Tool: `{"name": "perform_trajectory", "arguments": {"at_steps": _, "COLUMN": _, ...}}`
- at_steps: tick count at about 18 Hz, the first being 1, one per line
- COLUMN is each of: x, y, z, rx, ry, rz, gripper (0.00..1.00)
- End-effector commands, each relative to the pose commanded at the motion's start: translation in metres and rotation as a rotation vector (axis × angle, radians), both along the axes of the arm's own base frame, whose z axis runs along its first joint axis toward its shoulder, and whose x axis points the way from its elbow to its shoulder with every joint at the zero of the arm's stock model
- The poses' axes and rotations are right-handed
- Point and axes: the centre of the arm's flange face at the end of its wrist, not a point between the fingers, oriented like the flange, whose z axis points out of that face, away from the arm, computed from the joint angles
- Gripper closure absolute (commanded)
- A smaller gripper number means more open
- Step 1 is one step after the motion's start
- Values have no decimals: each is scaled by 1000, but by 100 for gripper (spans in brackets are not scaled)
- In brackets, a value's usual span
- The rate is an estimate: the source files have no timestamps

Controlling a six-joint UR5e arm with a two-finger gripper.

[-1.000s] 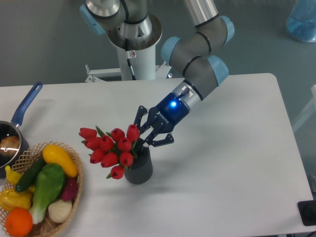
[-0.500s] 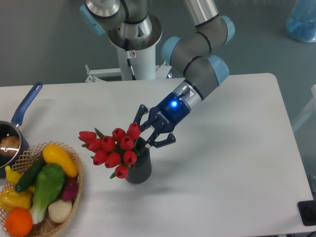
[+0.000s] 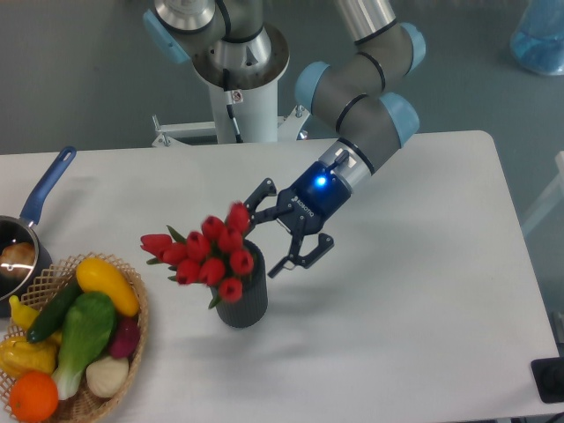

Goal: Insert the flowers into the vase

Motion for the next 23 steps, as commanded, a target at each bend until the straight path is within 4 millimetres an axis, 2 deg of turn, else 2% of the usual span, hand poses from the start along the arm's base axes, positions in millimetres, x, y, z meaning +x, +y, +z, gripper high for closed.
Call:
{"name": "perform_trajectory", "arguments": {"at_steps": 2, "x": 1, "y": -1, "z": 10, "rx": -31, "ry": 46, "rz": 5, "gripper": 0}}
{"name": "perform_trajectory", "arguments": {"at_steps": 4, "x": -3, "y": -5, "z": 18, "rx": -144, "ry": 144, "rz": 27, "gripper": 0}}
{"name": "perform_trajectory", "arguments": {"at_steps": 7, "x": -11, "y": -10, "z": 30, "rx": -176, "ry": 183, "rz": 51, "gripper": 0}}
{"name": "perform_trajectory", "arguments": {"at_steps": 10, "x": -30, "y": -24, "z": 50, "rx": -277, "ry": 269, "rz": 106, "gripper": 0}}
{"name": "perform_trajectory", "arguments": {"at_steps": 12, "x": -29, "y": -37, "z": 57, "rx": -338, "ry": 297, "rz": 130, "gripper": 0}}
{"name": "perform_trajectory", "arguments": {"at_steps": 14, "x": -31, "y": -40, "z": 64, "rx": -352, "ry": 310, "rz": 142, "gripper": 0}}
{"name": "perform_trajectory", "arguments": {"at_steps": 15, "x": -37, "y": -46, "z": 65, "rx": -390, "ry": 336, "rz": 162, "gripper": 0}}
{"name": "perform_trajectory", "arguments": {"at_steps": 19, "x": -73, "y": -71, "z": 98, "rx": -638, "ry": 528, "rz": 280, "gripper": 0}}
{"name": "perform_trajectory", "arguments": {"at_steps": 23, "x": -88, "y": -87, "z": 119, "rx": -790, "ry": 634, "rz": 350, "gripper": 0}}
